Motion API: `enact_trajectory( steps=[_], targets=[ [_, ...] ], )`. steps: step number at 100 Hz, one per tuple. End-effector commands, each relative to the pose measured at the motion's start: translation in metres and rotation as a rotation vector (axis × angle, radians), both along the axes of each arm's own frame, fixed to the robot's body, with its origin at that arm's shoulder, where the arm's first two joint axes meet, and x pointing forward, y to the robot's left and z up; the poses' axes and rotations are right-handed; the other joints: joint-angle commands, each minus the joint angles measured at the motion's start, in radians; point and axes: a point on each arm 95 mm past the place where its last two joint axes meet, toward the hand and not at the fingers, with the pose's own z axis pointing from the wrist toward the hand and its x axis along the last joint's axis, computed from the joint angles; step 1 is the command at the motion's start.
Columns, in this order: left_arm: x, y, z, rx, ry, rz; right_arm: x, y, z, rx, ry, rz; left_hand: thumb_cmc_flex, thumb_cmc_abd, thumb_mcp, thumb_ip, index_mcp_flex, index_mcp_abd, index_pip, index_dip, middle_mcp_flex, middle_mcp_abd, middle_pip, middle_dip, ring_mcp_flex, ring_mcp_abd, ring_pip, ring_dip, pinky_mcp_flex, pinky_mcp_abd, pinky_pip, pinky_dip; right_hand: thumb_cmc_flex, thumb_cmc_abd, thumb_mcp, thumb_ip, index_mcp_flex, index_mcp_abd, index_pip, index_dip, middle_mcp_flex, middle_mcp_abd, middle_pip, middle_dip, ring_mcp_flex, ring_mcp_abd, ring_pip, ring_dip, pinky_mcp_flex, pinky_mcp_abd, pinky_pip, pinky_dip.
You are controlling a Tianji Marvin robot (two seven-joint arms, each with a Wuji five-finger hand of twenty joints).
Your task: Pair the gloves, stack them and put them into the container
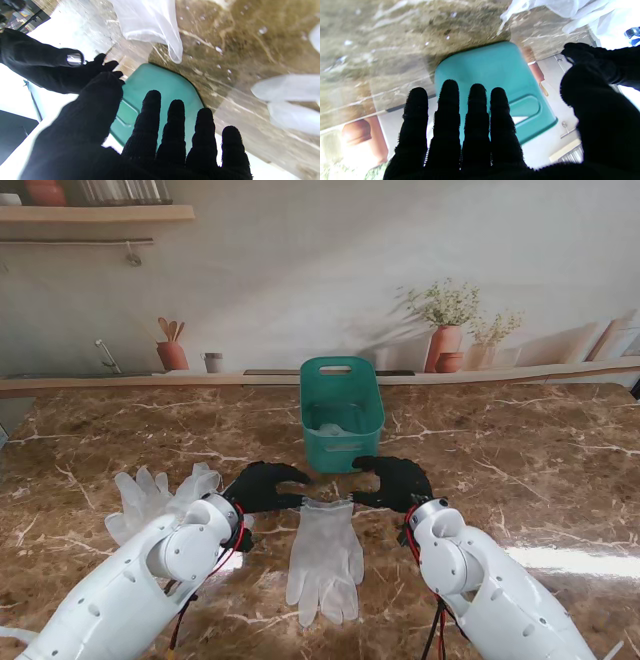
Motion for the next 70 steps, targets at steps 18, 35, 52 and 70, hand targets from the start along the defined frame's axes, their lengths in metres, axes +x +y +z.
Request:
enact_trajectory(
  steps=[18,35,52,70],
  targets=[
    [0.008,0.041,0.021,0.134,-0.048,-0.019,-0.019,-0.016,0.006,-0.003,-0.026,-0.026,-0.038,-0.040,0.023,0.018,0.045,-0.066,0.084,0.041,0.025,-0.034,-0.001,-0.007,-0.021,-0.038,-0.030,-0.020,-0.012,-0.004,-0.034,0.006,-0.024,0.006,-0.023,0.043,-0.006,-0.004,0.013,-0.018,0.002,0.011,0.007,-0.021,-0.011,-0.005,-0.016,-0.037,-0.004,-0.011,-0.021,-0.021],
    [0.016,0.072,0.034,0.296,-0.041,-0.058,-0.025,-0.018,0.006,-0.010,-0.043,-0.032,-0.055,-0.115,0.063,0.008,0.043,-0.085,0.096,0.048,0.002,-0.044,-0.012,0.000,-0.051,-0.042,-0.045,-0.020,-0.029,-0.002,-0.083,0.012,-0.025,0.003,-0.017,0.044,-0.003,-0.005,0.017,-0.023,0.007,0.009,0.004,-0.024,-0.008,-0.004,-0.020,-0.038,-0.001,-0.008,-0.024,-0.022],
    [0.023,0.093,0.035,0.420,-0.050,-0.053,-0.025,-0.017,0.004,0.004,-0.044,-0.040,-0.082,-0.154,0.098,-0.001,0.020,-0.067,0.069,0.036,-0.007,-0.048,-0.024,0.003,-0.063,-0.045,-0.053,-0.015,-0.034,-0.014,-0.134,0.056,-0.024,0.001,-0.014,0.043,-0.002,-0.008,0.020,-0.027,0.009,0.010,0.003,-0.024,-0.007,-0.005,-0.022,-0.038,0.002,-0.005,-0.024,-0.022],
    [0.023,0.117,0.034,0.533,-0.012,-0.073,-0.026,-0.019,0.003,0.014,-0.036,-0.039,-0.084,-0.151,0.074,0.002,-0.045,-0.129,0.031,0.018,-0.091,-0.059,-0.052,-0.006,-0.143,-0.066,-0.090,-0.029,-0.024,-0.031,-0.245,0.041,-0.025,0.002,-0.011,0.043,0.000,-0.010,0.022,-0.031,0.011,0.009,0.003,-0.024,-0.004,-0.005,-0.022,-0.037,0.006,-0.002,-0.022,-0.020]
  ],
)
